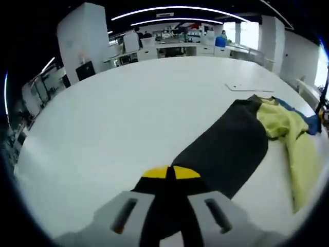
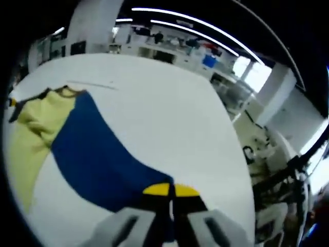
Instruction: Fold the garment on the visible template until the final outline fits inside the template.
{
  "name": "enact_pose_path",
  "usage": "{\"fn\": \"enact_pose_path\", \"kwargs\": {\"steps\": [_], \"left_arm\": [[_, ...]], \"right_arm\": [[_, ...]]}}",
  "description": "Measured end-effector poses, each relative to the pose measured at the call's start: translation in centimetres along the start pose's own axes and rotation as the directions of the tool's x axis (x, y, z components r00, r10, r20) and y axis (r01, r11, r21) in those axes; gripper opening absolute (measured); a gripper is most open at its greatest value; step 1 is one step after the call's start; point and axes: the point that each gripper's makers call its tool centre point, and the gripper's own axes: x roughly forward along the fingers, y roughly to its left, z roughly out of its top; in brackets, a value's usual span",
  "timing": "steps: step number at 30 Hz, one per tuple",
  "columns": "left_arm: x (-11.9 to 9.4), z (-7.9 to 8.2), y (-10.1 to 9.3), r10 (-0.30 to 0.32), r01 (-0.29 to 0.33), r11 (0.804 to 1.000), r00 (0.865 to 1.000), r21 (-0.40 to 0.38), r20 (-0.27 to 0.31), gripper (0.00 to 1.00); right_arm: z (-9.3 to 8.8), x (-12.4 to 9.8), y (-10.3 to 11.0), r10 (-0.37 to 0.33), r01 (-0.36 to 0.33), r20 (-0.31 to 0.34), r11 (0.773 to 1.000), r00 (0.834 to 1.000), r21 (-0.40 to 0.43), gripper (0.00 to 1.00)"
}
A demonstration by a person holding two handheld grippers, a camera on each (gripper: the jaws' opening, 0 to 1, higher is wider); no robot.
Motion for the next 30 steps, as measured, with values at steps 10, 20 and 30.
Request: {"fn": "enact_pose_path", "kwargs": {"steps": [10, 20, 30], "left_arm": [[1.4, -1.1, 2.5, 0.06, -0.059, 0.998, 0.998, 0.031, -0.036, 0.0], [2.8, 0.0, 3.8, 0.061, -0.06, 0.998, 0.997, 0.024, -0.05, 0.0], [1.8, -1.4, 4.2, 0.059, -0.061, 0.996, 0.998, -0.063, -0.033, 0.18]], "right_arm": [[-0.5, 2.5, -0.8, -0.037, 0.033, -0.041, 0.996, 0.998, -0.085, 0.0], [0.0, 4.1, -0.8, -0.017, 0.011, -0.042, 0.992, 0.999, -0.126, 0.0], [0.5, 4.7, -0.4, 0.064, -0.063, -0.005, 0.995, 0.998, 0.075, 0.17]]}}
